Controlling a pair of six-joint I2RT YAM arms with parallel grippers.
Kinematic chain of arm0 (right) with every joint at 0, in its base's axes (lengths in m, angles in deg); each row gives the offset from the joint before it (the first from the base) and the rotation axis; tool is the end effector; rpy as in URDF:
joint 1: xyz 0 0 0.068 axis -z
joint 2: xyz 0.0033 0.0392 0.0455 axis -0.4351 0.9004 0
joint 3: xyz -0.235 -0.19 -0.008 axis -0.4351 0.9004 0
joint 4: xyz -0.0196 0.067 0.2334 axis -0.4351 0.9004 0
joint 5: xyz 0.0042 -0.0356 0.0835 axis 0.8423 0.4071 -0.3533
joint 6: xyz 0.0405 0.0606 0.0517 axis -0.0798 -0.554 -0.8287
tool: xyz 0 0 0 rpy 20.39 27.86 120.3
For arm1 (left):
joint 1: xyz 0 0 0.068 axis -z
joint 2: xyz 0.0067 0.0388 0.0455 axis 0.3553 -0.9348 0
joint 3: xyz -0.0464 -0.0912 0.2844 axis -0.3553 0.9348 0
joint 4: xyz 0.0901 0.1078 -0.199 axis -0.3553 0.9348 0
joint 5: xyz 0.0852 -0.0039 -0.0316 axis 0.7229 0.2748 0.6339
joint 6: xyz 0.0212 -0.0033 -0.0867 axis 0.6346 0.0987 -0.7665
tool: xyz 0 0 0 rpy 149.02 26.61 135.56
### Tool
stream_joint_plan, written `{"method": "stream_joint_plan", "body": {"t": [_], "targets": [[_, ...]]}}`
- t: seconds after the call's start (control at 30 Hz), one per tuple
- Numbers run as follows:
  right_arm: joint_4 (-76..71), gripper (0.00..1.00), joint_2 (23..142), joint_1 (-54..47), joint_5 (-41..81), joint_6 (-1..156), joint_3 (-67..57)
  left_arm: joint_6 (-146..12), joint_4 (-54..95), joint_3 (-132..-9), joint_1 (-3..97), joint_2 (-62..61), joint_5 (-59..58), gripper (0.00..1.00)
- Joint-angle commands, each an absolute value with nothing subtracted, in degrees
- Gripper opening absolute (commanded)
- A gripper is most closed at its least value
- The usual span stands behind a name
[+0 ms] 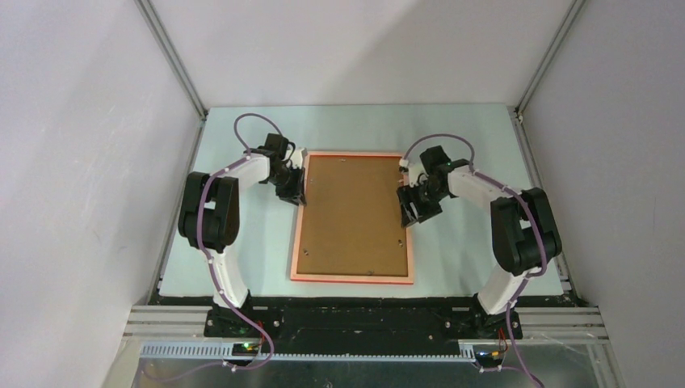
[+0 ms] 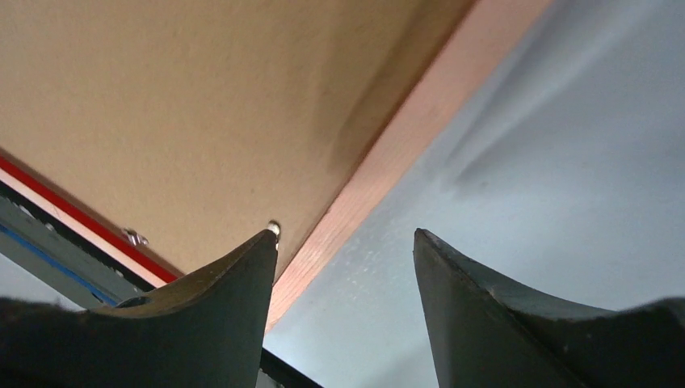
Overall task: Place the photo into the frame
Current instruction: Install the photo frame at the center of the board.
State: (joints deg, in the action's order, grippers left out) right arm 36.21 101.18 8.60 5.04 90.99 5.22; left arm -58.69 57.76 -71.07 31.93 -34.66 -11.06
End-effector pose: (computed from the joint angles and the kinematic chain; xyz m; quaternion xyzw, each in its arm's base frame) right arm 0.3083 0.1274 0.1855 -0.2289 0.9432 0.2061 0.1242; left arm 0.3702 -0.0988 0.1610 0.0886 0.9708 -0.1792 0.1323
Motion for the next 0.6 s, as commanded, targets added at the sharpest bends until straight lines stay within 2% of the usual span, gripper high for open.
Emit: {"method": "stream_joint_plan", "body": {"t": [0.0,0.2,0.57], "targets": [[36.6,0.68,97.2,4.7,7.7,94.8,7.1,-58.1,62.7,-70.5,31.2,-35.1,-11.1,0.0],[36.3,0.72,97.6,1.2,8.4,94.7,9.3,-58.2,62.6,-70.3,31.2,-35.4,-10.8,0.0],[33.4,0.74,97.2,-3.7,13.8,93.1,12.3,-58.3,62.6,-70.3,31.1,-35.1,-10.1,0.0]]}}
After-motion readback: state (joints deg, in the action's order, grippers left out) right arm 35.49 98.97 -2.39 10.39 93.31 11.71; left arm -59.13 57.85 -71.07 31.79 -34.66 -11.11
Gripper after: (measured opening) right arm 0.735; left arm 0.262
